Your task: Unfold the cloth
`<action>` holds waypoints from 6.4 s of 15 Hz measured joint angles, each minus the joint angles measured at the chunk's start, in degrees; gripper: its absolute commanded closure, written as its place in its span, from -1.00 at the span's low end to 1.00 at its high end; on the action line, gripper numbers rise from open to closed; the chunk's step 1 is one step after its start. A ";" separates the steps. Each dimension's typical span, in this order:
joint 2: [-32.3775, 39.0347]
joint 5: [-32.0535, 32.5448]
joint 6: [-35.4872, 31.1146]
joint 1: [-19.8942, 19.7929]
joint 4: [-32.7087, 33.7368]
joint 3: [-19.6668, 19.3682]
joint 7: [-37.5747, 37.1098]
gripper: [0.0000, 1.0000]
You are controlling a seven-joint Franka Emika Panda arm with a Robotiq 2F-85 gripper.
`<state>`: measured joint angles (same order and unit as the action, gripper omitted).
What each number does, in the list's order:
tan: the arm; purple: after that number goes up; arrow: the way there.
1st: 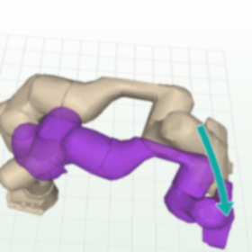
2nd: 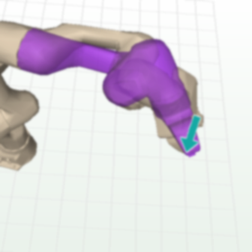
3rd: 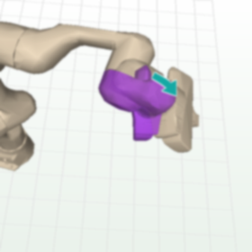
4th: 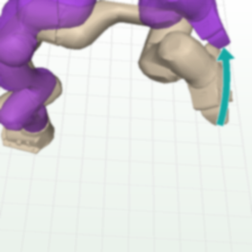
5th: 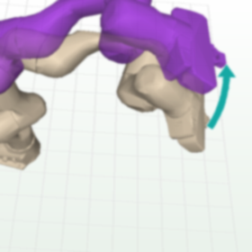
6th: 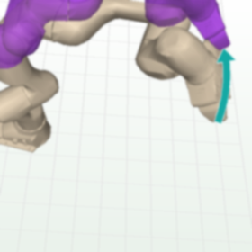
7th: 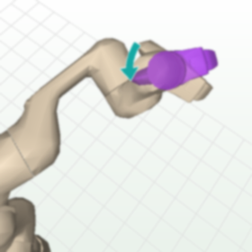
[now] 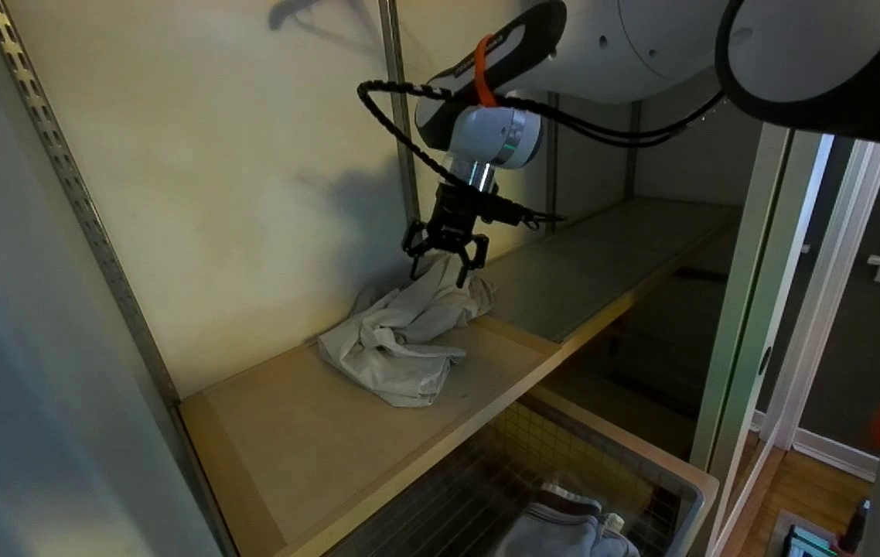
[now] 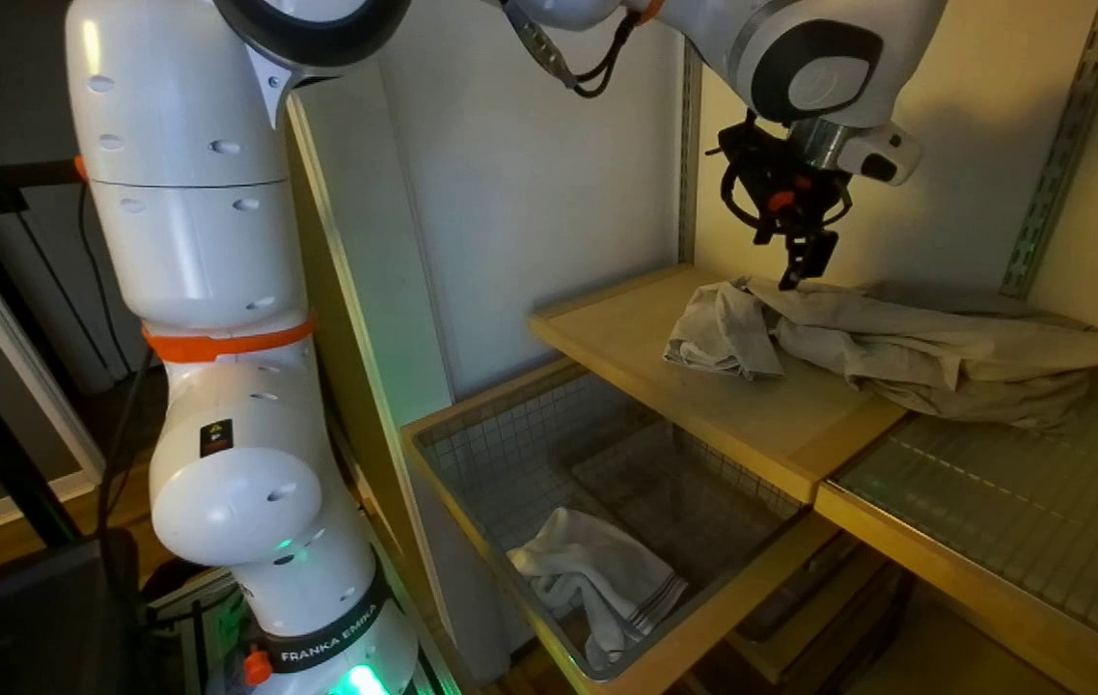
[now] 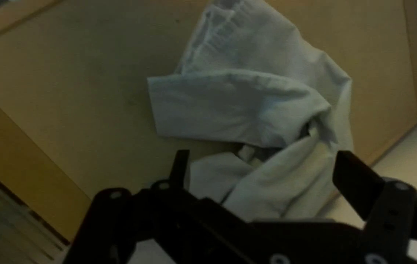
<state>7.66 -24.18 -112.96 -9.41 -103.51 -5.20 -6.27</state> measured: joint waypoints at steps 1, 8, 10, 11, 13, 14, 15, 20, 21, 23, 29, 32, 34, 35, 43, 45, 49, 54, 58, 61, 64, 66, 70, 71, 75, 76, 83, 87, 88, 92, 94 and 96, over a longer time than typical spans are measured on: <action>-0.29 2.55 1.72 0.08 -0.66 -0.06 -1.64 -1.00; 1.65 12.46 9.88 1.82 -3.41 -0.13 -10.31 -1.00; 3.27 12.09 6.60 2.48 -4.04 0.11 -8.94 -1.00; 3.88 12.03 5.27 2.67 -4.40 0.34 -6.93 -1.00; 4.72 12.08 2.22 3.02 -5.18 0.79 -3.05 -1.00; 4.94 12.10 0.57 3.18 -5.36 0.85 -2.39 -1.00; 5.06 12.00 -0.06 3.26 -5.31 0.87 -2.10 -1.00; 5.07 12.10 -0.07 3.22 -4.91 0.86 -1.19 -1.00; 5.07 12.08 -0.15 3.23 -4.91 0.88 0.27 -1.00; 5.23 12.07 -0.63 3.23 -4.91 1.00 4.49 -1.00; 6.43 11.66 -3.89 2.98 -5.10 1.79 20.51 -1.00; 6.85 11.47 -5.10 2.73 -5.38 2.71 28.82 -1.00; 7.10 11.48 -5.18 2.70 -5.73 3.31 32.84 -1.00; 7.19 11.53 -5.81 2.70 -6.10 3.63 34.49 -1.00; 7.64 11.49 -15.00 2.55 -7.63 4.91 41.07 -0.01; 7.64 11.49 -15.20 2.44 -7.79 4.98 41.68 0.30; 7.50 11.50 -15.26 2.44 -7.90 5.27 42.37 0.93; 5.38 11.84 -15.26 2.61 -8.36 5.46 42.22 0.98; 2.47 12.77 -15.27 2.89 -9.81 5.46 41.23 0.68; 1.14 14.34 -15.27 3.08 -10.83 5.45 40.06 0.56; 0.76 15.22 -15.27 3.17 -11.39 5.39 39.59 1.00; 0.77 15.54 -15.27 3.20 -11.74 5.36 39.20 1.00; 0.87 15.77 -15.27 3.20 -12.47 5.27 38.95 0.99; 0.86 15.77 -15.27 3.20 -12.50 5.27 38.95 0.99; -0.51 15.71 -15.26 3.92 -12.46 5.68 39.04 0.99; -1.55 15.32 -15.28 4.39 -12.46 6.21 39.89 0.99; -10.01 3.98 -22.37 12.27 -12.53 11.61 47.31 0.99; -11.01 -6.49 -34.63 16.76 -12.51 12.63 51.40 0.99; -10.84 -9.58 -38.32 17.59 -12.53 12.65 53.12 0.99; -8.80 -27.26 -52.00 20.22 -11.43 13.17 66.17 0.99; -7.04 -36.49 -56.11 21.40 -8.24 13.60 74.28 0.99; -5.31 -45.42 -57.74 21.59 -3.61 14.32 82.25 0.99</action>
<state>2.34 -69.59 -170.70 12.18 -107.11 9.13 75.98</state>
